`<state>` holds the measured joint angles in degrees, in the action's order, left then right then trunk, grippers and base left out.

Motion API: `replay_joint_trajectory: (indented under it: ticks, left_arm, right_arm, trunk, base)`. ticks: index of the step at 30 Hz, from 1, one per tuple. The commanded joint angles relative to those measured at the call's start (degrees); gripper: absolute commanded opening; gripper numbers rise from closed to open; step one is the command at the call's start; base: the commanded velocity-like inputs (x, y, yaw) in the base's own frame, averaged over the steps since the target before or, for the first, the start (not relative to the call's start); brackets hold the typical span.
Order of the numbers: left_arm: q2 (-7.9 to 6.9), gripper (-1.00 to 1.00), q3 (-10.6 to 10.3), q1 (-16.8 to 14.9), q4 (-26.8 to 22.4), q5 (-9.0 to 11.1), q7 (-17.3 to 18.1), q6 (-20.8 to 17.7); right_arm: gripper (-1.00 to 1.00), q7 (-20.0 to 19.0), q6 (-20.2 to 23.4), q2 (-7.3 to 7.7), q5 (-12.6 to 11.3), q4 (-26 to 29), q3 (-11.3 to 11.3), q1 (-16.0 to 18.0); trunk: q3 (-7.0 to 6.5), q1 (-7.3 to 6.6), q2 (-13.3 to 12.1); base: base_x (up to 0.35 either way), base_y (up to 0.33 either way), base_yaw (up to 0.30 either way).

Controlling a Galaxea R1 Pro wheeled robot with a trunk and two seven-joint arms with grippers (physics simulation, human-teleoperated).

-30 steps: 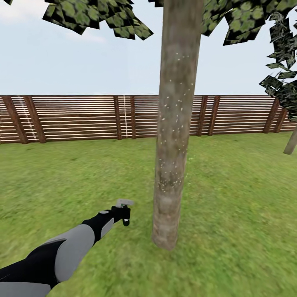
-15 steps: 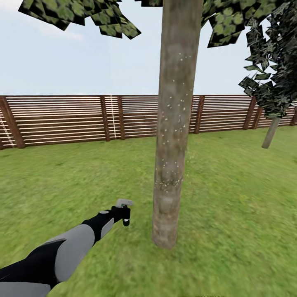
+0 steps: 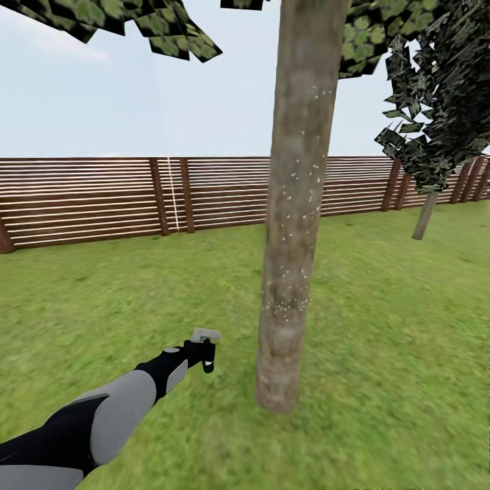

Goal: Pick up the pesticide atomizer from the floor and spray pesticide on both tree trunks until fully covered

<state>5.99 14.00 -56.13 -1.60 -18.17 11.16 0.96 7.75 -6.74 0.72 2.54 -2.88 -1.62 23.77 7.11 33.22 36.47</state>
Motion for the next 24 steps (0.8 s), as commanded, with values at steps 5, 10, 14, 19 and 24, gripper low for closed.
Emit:
replay_joint_trajectory:
  ticks: [5,10,14,19,24]
  left_arm:
    - [-0.02,-1.0,0.5,0.0,0.0,-0.6,0.2,0.1]
    - [-0.02,-1.0,0.5,0.0,0.0,-0.6,0.2,0.1]
    - [-0.02,-1.0,0.5,0.0,0.0,-0.6,0.2,0.1]
    - [-0.02,-1.0,0.5,0.0,0.0,-0.6,0.2,0.1]
    - [0.05,-1.0,0.5,0.0,0.0,-0.6,0.2,0.2]
  right_arm:
    - [1.0,0.2,-0.4,-0.01,0.3,-0.3,-0.1,0.1]
    - [1.0,0.2,-0.4,-0.01,0.3,-0.3,-0.1,0.1]
    - [1.0,0.2,-0.4,-0.01,0.3,-0.3,-0.1,0.1]
    - [1.0,0.2,-0.4,-0.01,0.3,-0.3,-0.1,0.1]
    - [1.0,0.2,-0.4,-0.01,0.3,-0.3,-0.1,0.1]
  trunk:
    - [0.1,0.03,0.1]
    - [0.1,0.03,0.1]
    - [0.1,0.03,0.1]
    - [0.1,0.03,0.1]
    - [0.1,0.03,0.1]
  base:
    - [0.086,0.35,-0.269]
    - [0.13,0.35,-0.29]
    - [0.05,0.35,-0.291]
    - [0.004,0.35,-0.248]
    - [0.0,0.35,-0.102]
